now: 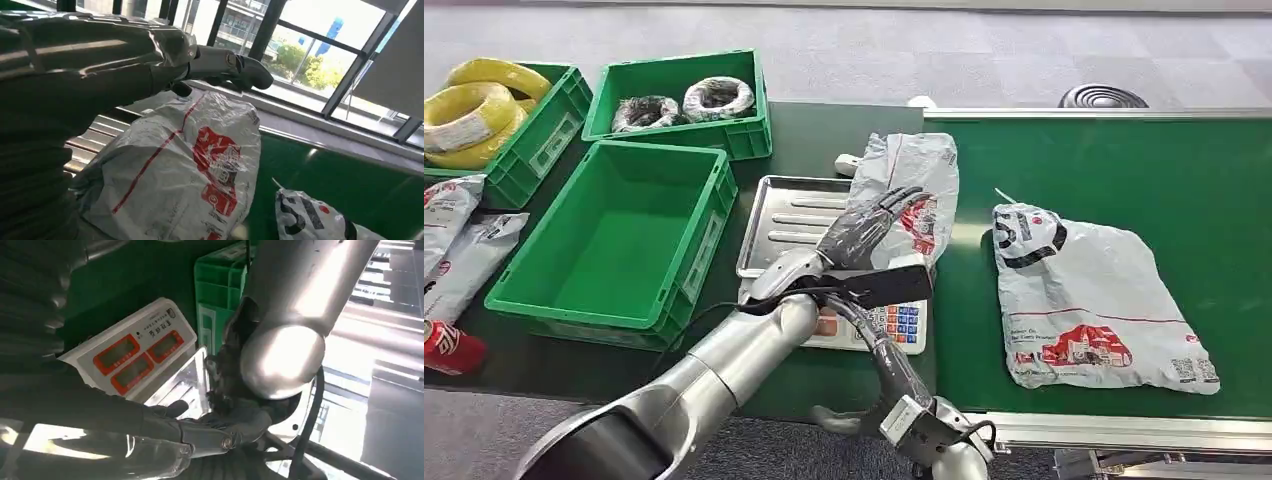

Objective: Moved the parcel from conveyor to table for the left to box.

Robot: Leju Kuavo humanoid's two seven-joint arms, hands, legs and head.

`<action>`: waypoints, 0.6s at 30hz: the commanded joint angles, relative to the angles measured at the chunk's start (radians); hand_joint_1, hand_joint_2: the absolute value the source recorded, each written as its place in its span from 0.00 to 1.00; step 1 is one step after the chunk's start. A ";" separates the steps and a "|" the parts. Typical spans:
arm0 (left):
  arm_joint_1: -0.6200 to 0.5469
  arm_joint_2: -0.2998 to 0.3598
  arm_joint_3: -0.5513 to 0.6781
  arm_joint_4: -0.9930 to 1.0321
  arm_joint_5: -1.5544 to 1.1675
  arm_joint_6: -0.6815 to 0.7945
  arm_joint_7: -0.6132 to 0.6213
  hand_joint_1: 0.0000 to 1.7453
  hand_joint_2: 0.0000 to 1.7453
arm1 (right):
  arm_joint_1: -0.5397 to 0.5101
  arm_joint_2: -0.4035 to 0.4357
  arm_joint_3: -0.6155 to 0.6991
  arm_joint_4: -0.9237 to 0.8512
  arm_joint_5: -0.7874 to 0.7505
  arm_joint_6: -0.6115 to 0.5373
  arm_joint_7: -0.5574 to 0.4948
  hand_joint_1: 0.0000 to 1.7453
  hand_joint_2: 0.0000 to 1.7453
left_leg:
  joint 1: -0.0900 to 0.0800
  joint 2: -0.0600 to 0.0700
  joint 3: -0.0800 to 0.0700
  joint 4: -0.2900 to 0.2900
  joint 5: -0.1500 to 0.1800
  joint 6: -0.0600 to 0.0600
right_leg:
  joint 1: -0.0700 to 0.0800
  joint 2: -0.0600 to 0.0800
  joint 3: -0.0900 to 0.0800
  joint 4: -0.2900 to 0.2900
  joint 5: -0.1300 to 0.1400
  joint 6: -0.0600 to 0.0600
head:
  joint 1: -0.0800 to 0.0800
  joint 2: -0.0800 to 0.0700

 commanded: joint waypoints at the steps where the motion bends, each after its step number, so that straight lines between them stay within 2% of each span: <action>1: -0.016 0.004 -0.244 0.065 0.038 0.017 0.030 0.00 1.00 | -0.018 -0.015 0.027 -0.002 0.014 0.011 0.012 0.00 1.00 | 0.000 0.001 0.000 0.000 0.000 0.000 | 0.000 -0.001 0.001 -0.001 0.000 0.000 | 0.000 0.000; 5: -0.008 0.004 -0.275 0.089 0.077 0.037 0.038 0.00 1.00 | -0.024 -0.014 0.036 -0.005 0.020 0.016 0.012 0.00 1.00 | 0.000 0.003 0.001 -0.001 0.000 0.000 | 0.000 -0.001 0.001 -0.001 0.001 0.000 | 0.000 0.000; 11: -0.025 0.004 -0.250 0.120 0.102 0.058 0.024 0.00 1.00 | -0.033 -0.009 0.039 -0.011 0.024 0.014 0.014 0.00 1.00 | 0.000 0.004 0.001 -0.001 0.000 0.000 | 0.000 0.000 0.001 -0.001 0.001 0.000 | 0.000 0.000; 18: -0.029 0.004 -0.121 0.154 0.074 0.071 -0.008 0.00 1.00 | -0.029 0.044 -0.065 -0.105 -0.006 -0.133 0.035 0.00 1.00 | 0.000 0.005 0.000 0.000 0.000 -0.001 | 0.000 0.001 0.000 0.000 0.001 0.000 | 0.000 0.000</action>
